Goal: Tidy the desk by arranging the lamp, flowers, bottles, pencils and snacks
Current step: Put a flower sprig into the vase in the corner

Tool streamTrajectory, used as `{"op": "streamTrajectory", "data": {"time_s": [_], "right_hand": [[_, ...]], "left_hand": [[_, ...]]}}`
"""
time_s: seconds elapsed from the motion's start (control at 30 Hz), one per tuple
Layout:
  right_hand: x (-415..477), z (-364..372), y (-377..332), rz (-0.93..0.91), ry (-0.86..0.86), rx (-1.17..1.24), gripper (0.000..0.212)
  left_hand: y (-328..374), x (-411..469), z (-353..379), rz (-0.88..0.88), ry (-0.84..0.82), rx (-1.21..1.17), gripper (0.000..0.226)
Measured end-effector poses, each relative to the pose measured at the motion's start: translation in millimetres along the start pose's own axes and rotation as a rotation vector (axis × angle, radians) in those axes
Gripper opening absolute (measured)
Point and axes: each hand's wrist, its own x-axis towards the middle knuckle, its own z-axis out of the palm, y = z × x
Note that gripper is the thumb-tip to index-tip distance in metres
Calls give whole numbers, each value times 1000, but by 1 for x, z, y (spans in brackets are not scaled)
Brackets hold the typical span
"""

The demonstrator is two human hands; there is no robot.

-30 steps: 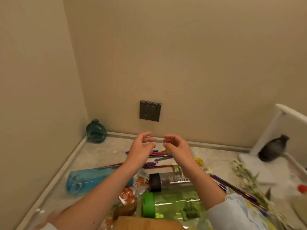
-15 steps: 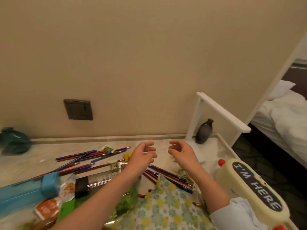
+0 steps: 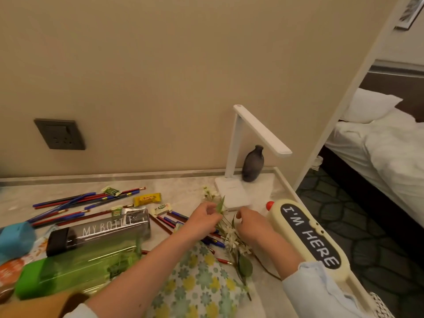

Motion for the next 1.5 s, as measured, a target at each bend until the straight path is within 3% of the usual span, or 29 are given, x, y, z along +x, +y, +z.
{"op": "streamTrajectory", "data": {"time_s": [0.1,0.23,0.37,0.53,0.73,0.87,0.97,1.23,1.5], "right_hand": [[-1,11,5,-6,-59,29,24],[1,18,6,-16,-82,175,38],[1,17,5,-28,-7,409,44],[-1,-6,-15,-161,170,557,35],[-9,-38,-52,-308,262,731,35],[-11,-55,-87,-368,184,828,40],[-13,-64,-115,-411,77,972,31],[-20,-84,-234,-508,-117,1213,16],[-36,-75,-366,-664,-211,1259,9]], "left_hand": [[-5,0,10,21,7,109,43],[-8,2,17,32,0,222,42],[-10,5,18,21,26,296,47],[-3,6,15,-51,42,269,55],[11,-3,-2,-41,104,33,42],[30,-14,-30,70,195,-164,27],[43,-25,-54,137,285,-262,15],[60,-68,-157,225,446,-300,31],[45,-117,-280,287,603,-239,21]]}}
